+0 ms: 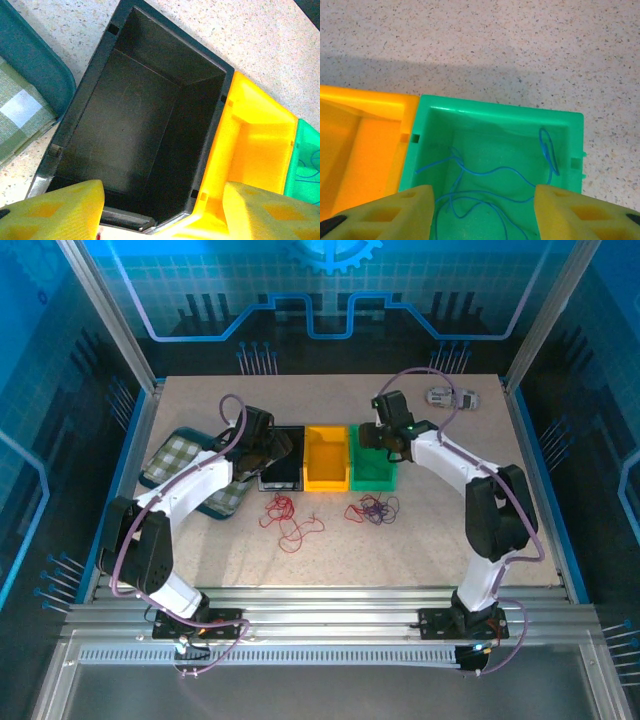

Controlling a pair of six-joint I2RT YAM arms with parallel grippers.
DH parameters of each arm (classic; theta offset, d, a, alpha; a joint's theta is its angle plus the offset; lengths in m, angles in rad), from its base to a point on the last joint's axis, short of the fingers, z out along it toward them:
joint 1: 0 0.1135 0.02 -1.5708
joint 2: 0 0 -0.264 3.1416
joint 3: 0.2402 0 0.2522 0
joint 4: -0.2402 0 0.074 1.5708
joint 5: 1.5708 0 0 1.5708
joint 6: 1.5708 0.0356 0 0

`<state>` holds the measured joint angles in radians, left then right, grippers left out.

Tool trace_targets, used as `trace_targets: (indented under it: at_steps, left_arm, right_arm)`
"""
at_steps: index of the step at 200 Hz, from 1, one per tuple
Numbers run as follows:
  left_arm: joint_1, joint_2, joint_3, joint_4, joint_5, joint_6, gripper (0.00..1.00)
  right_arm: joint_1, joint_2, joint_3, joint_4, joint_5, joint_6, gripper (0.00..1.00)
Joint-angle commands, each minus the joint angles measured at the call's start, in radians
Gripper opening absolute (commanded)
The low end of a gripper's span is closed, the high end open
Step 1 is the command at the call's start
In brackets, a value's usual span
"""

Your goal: Untangle the cables

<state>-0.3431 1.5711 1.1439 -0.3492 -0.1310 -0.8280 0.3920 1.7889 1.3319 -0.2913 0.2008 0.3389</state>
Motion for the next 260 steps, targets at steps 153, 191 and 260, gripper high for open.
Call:
trace_targets:
  at_steps: [153, 191, 260]
  left_arm:
    - [-0.066, -0.012, -0.054, -0.008, 0.059, 0.116, 0.55]
    - [-0.071, -0.040, -0.075, -0.002, 0.041, 0.117, 0.55]
    - [-0.069, -0.077, -0.107, 0.047, 0.125, 0.259, 0.57]
  right_arm:
    - [0.288, -0.171, -0.404, -0.060, -0.177, -0.052, 0.50]
    - [0.277, -0.140, -0.410, -0.069, -0.165, -0.077, 0.47]
    - [0.267, -0.223, -0.349, 0.036, -0.548, -0.141, 0.07]
